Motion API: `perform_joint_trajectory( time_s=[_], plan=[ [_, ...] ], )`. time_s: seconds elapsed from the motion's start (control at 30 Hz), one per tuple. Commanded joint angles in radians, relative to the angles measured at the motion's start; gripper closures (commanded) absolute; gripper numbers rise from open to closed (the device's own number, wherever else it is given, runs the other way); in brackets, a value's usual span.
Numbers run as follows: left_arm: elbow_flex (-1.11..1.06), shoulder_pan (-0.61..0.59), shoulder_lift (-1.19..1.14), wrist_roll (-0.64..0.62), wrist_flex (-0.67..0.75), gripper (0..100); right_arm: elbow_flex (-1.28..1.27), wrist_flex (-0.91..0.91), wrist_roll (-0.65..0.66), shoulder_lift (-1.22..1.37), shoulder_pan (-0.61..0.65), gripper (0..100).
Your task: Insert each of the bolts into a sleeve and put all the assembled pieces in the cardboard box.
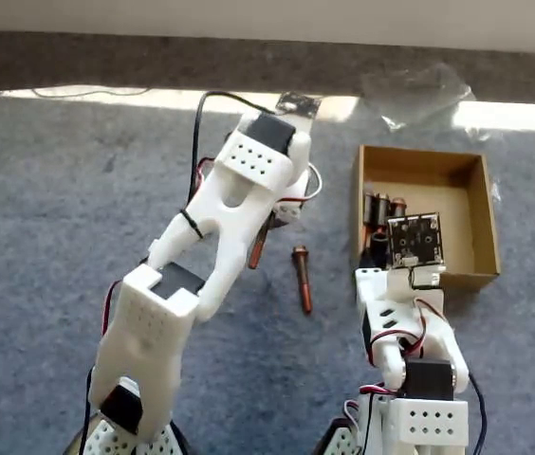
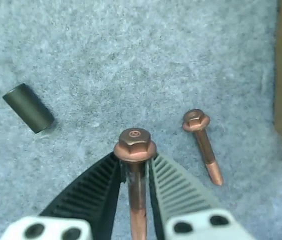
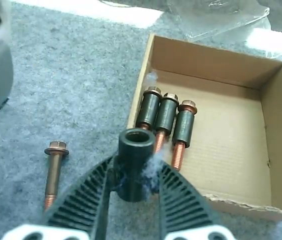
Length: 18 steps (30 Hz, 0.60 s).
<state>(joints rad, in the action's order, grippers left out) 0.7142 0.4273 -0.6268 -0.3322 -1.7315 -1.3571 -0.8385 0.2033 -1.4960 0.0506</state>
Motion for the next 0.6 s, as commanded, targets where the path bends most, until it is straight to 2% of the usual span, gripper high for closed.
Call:
perform_joint_trajectory(
  time_s=[0.0, 0.43, 0.57],
  plan=[
    [-0.001, -0.015, 0.173, 0.086, -0.018, 100, 0.010, 0.035, -0.012, -0.010, -0.010, 99.4],
    [-0.351, -0.016, 0.593, 0.245, -0.014, 100, 0.008, 0.035, -0.012, -0.010, 0.232, 99.4],
    [-0.466, -0.073, 0.720, 0.281, -0.012, 100, 0.008, 0.035, -0.012, -0.010, 0.338, 99.4]
  ],
)
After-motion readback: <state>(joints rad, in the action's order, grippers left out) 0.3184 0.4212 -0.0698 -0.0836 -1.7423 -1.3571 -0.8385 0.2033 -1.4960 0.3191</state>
